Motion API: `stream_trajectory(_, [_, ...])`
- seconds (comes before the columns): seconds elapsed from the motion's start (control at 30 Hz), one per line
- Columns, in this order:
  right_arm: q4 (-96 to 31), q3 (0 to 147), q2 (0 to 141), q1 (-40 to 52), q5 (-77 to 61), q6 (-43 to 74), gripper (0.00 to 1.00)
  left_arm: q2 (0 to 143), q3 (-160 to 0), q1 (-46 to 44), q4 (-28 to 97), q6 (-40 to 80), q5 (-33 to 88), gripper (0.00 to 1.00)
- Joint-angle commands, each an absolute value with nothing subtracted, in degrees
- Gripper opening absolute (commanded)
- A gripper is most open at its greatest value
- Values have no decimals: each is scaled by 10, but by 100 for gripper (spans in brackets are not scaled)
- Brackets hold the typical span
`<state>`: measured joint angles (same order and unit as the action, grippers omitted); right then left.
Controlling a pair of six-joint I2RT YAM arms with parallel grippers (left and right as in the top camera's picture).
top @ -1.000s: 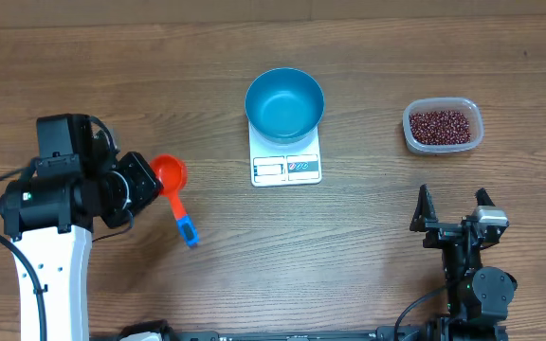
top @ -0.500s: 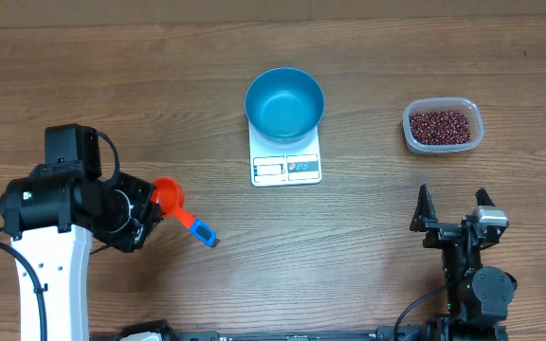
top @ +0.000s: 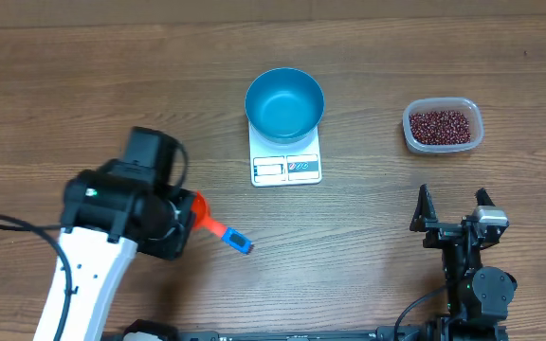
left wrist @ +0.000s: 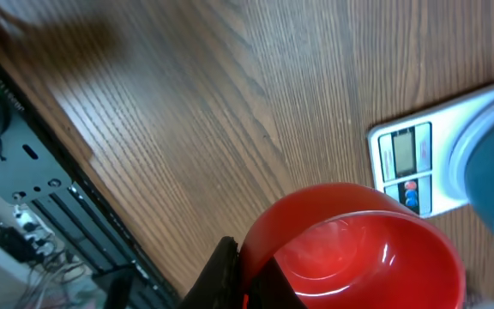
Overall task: Scoop item into bowl and weigh 150g on scale
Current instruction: 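Lift the red scoop with the left gripper and carry it rightward, then rotate the right gripper open and move it toward the scoop handle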
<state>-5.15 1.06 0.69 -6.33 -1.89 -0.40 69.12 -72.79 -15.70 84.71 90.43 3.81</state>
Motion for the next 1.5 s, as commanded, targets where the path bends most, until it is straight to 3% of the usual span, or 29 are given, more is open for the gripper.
stream_trajectory(0.0, [-48,4,1,-61,-11,-2,100,694,-736,-205,850,1060,-38,4])
stream_trajectory(0.2, [-48,4,1,-61,-11,-2,100,701,-736,-277,850,1195,-66,4])
stream_trajectory(0.77, [-48,4,1,-61,-11,-2,100,795,-736,-293,788,1194,21,4])
stream_trajectory(1.47, [-48,4,1,-61,-11,-2,100,807,-736,-312,783,1194,11,4])
